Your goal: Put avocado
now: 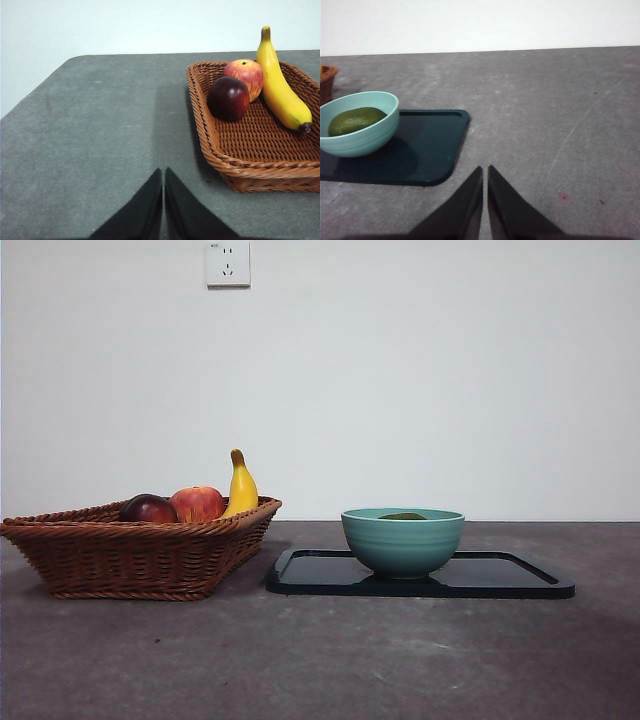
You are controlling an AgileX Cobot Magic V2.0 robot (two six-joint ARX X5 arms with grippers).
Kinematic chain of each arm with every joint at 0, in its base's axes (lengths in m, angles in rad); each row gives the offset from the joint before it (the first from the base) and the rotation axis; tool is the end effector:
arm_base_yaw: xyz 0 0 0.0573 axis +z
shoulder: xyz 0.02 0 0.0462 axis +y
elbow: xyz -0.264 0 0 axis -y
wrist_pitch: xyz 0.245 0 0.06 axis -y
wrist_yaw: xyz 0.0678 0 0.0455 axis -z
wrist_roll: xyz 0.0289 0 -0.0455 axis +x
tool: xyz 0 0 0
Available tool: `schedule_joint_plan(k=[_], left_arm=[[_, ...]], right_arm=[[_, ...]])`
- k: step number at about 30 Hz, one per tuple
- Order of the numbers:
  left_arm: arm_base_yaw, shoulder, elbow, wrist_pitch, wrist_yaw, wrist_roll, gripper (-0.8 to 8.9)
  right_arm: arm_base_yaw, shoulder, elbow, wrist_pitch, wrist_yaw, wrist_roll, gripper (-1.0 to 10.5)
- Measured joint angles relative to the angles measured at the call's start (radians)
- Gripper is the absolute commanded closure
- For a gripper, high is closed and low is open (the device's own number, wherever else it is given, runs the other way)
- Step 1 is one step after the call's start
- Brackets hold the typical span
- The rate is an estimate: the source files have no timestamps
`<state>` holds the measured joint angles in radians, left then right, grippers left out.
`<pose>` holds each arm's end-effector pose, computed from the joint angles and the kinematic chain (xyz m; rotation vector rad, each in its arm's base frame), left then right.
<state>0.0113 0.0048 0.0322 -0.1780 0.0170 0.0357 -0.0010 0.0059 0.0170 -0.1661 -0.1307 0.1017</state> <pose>0.0949 0.0006 0.1569 0.0335 0.1505 -0.0084 0.0956 0.0037 0.1529 0.1116 0.1612 0.1215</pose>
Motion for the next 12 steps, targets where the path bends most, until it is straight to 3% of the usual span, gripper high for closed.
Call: schedule_joint_plan(k=[12], left_arm=[[0.000,0.000,0.000,0.000,0.000,0.000,8.07]], right_arm=[[0.000,0.000,0.000,0.004,0.000,0.000,9.4]])
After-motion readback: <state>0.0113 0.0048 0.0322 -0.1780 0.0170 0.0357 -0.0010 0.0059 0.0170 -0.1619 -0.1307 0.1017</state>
